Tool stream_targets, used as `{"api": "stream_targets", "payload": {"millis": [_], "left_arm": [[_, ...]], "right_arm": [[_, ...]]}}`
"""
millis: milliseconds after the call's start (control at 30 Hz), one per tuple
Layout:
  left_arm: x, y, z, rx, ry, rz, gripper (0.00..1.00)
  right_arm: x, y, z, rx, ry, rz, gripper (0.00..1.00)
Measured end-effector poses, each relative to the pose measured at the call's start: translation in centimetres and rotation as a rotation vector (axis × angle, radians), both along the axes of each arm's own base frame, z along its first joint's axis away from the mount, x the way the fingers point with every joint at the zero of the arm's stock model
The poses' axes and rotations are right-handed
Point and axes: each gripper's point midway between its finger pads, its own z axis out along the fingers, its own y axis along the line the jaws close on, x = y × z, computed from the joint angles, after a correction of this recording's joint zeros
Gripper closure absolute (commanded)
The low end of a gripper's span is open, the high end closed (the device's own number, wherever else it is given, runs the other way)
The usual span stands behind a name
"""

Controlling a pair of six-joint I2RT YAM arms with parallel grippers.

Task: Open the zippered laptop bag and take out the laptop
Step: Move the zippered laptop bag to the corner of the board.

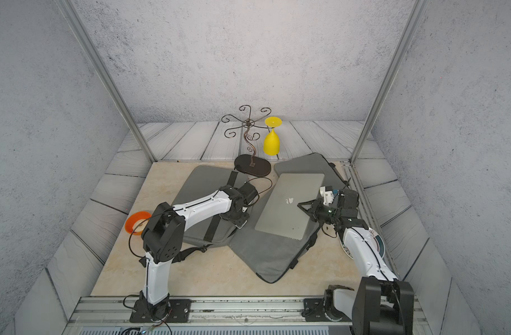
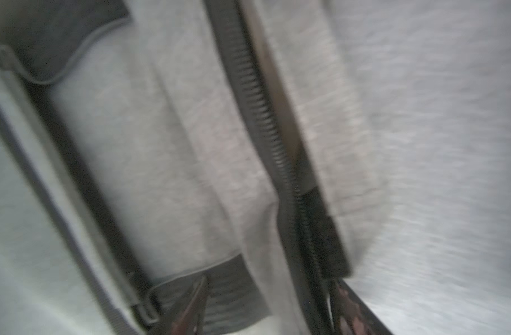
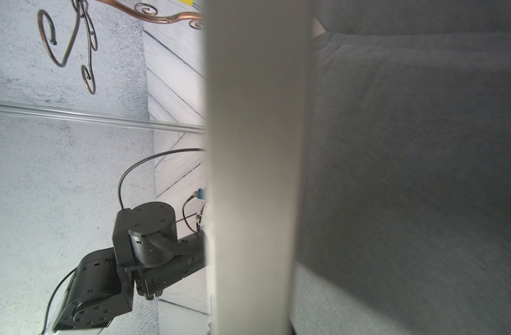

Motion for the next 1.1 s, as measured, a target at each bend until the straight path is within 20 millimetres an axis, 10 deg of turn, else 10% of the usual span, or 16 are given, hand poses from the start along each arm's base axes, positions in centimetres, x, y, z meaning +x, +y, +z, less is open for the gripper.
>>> {"api": "stream_targets", "payload": {"millis": [333, 633, 1100], "left_arm": [[1.4, 3.0, -0.8, 0.185, -0.036, 0.008, 0.51], [1.9, 4.3, -2.4, 0.266, -0.002, -0.002, 0.99], [6.2, 4.0, 0.0, 0.249, -0.104, -0.075, 1.00]], "right_arm": [[0.3, 0.0, 0.3, 0.001, -0.022, 0.000, 1.00], [0.3, 0.0, 0.3, 0.002, -0.021, -0.001, 1.00], [0.3, 0.0, 0.3, 0.002, -0.021, -0.001, 1.00]]}}
